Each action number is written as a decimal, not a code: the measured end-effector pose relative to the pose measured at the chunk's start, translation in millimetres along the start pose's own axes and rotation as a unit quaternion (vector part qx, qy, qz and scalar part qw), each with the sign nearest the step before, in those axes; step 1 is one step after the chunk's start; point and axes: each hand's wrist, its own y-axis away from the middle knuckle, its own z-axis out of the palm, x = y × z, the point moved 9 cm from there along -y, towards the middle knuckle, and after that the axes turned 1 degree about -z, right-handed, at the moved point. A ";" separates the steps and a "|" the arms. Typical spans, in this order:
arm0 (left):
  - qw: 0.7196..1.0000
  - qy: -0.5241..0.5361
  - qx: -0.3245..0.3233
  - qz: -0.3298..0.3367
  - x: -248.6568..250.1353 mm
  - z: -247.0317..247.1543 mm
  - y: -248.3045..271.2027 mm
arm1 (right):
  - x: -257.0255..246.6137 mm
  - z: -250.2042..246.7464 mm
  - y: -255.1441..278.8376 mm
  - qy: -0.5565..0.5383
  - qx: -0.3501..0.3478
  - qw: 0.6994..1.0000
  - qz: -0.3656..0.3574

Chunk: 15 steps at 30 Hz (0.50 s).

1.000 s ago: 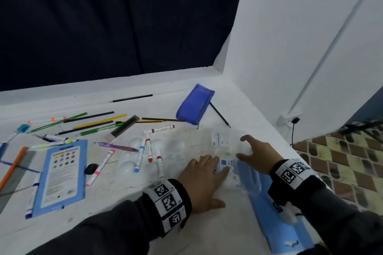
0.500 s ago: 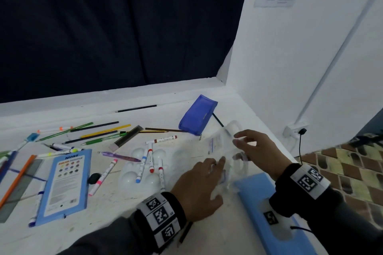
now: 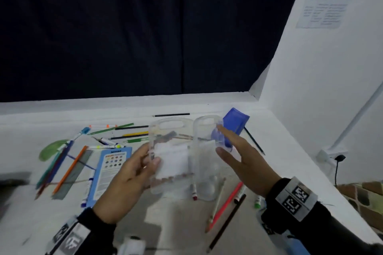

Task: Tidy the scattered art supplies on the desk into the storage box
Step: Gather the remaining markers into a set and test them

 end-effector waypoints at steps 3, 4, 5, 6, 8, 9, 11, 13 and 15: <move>0.997 0.052 0.046 -0.040 -13.1 -47.1 30.8 | -5.9 33.2 2.2 0.095 -0.021 0.995 -0.032; 0.995 0.051 0.064 -0.056 -18.1 -62.6 43.0 | -9.7 48.6 3.0 0.106 -0.037 0.993 -0.039; 0.992 0.055 0.084 -0.072 -22.9 -77.4 55.9 | -15.0 63.9 4.7 0.112 -0.059 0.991 -0.044; 0.990 0.057 0.094 -0.086 -26.7 -90.0 68.2 | -18.1 80.4 6.5 0.117 -0.083 0.988 -0.050; 0.986 0.054 0.089 -0.129 -39.7 -109.3 90.3 | -22.5 116.8 13.1 0.142 -0.145 0.977 -0.062; 0.986 0.048 0.076 -0.144 -43.8 -114.4 100.3 | -23.6 135.5 17.6 0.164 -0.181 0.967 -0.068; 0.984 0.026 0.068 -0.163 -54.3 -130.3 117.0 | -24.5 165.6 27.6 0.214 -0.243 0.943 -0.076; 0.983 -0.032 0.073 -0.166 -57.5 -147.9 131.2 | -29.2 187.6 35.7 0.265 -0.287 0.917 -0.076; 0.978 -0.098 0.054 -0.178 -63.0 -158.2 142.6 | -34.3 202.1 41.8 0.319 -0.312 0.891 -0.085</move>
